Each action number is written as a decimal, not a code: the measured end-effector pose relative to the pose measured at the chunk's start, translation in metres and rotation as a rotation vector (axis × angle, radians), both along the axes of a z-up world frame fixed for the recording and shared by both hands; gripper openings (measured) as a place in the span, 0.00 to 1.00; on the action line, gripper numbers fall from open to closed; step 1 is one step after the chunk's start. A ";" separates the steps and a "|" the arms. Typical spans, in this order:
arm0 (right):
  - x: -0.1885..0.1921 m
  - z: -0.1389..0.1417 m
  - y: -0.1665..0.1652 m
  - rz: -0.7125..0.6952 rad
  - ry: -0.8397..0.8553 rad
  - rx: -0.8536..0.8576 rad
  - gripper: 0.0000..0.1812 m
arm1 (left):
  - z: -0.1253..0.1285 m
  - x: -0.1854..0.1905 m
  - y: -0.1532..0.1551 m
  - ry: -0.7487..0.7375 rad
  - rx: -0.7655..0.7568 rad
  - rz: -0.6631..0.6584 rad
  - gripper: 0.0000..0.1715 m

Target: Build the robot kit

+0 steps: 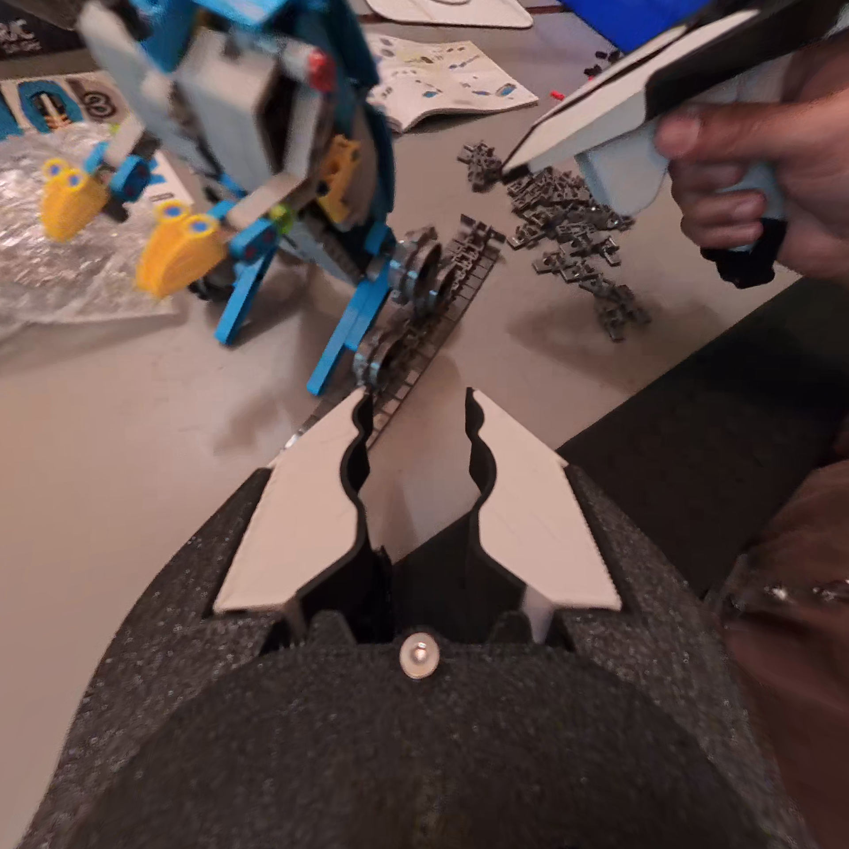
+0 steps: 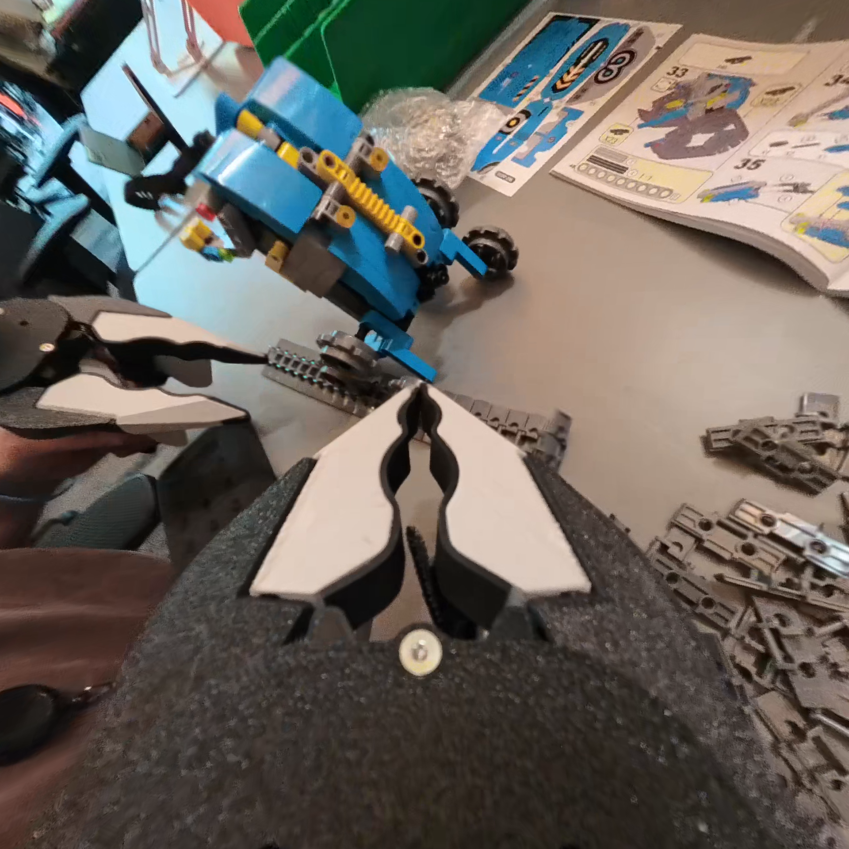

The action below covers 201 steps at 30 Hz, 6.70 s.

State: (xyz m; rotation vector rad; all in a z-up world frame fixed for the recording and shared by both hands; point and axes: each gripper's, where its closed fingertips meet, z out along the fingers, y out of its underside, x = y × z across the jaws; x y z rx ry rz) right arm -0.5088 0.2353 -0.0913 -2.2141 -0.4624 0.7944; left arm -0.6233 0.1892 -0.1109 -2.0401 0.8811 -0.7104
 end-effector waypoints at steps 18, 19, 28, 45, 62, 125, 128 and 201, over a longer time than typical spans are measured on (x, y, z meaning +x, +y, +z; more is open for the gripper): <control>-0.183 -0.045 -0.037 0.608 -0.310 0.311 0.14 | -0.042 -0.106 0.006 0.135 -0.090 0.159 0.22; -0.191 -0.045 -0.033 0.609 -0.302 0.293 0.14 | -0.040 -0.111 0.004 0.130 -0.080 0.166 0.22; -0.209 -0.074 -0.027 0.719 -0.390 0.179 0.14 | -0.029 -0.136 -0.033 0.006 -0.077 0.200 0.22; -0.201 -0.046 -0.020 0.727 -0.375 0.293 0.08 | -0.027 -0.092 -0.013 -0.126 -0.167 0.250 0.22; -0.126 0.020 -0.016 0.552 0.010 0.399 0.00 | 0.013 -0.005 0.032 -0.043 0.154 0.252 0.05; 0.064 -0.059 0.009 0.163 -0.123 -0.027 0.21 | 0.016 0.056 0.024 0.351 0.264 0.080 0.14; 0.056 -0.063 -0.001 0.239 -0.128 -0.057 0.28 | 0.014 0.049 0.026 0.343 0.253 0.088 0.17; 0.028 -0.010 -0.013 0.348 0.479 -0.179 0.22 | 0.008 0.140 0.037 0.470 0.183 -0.309 0.15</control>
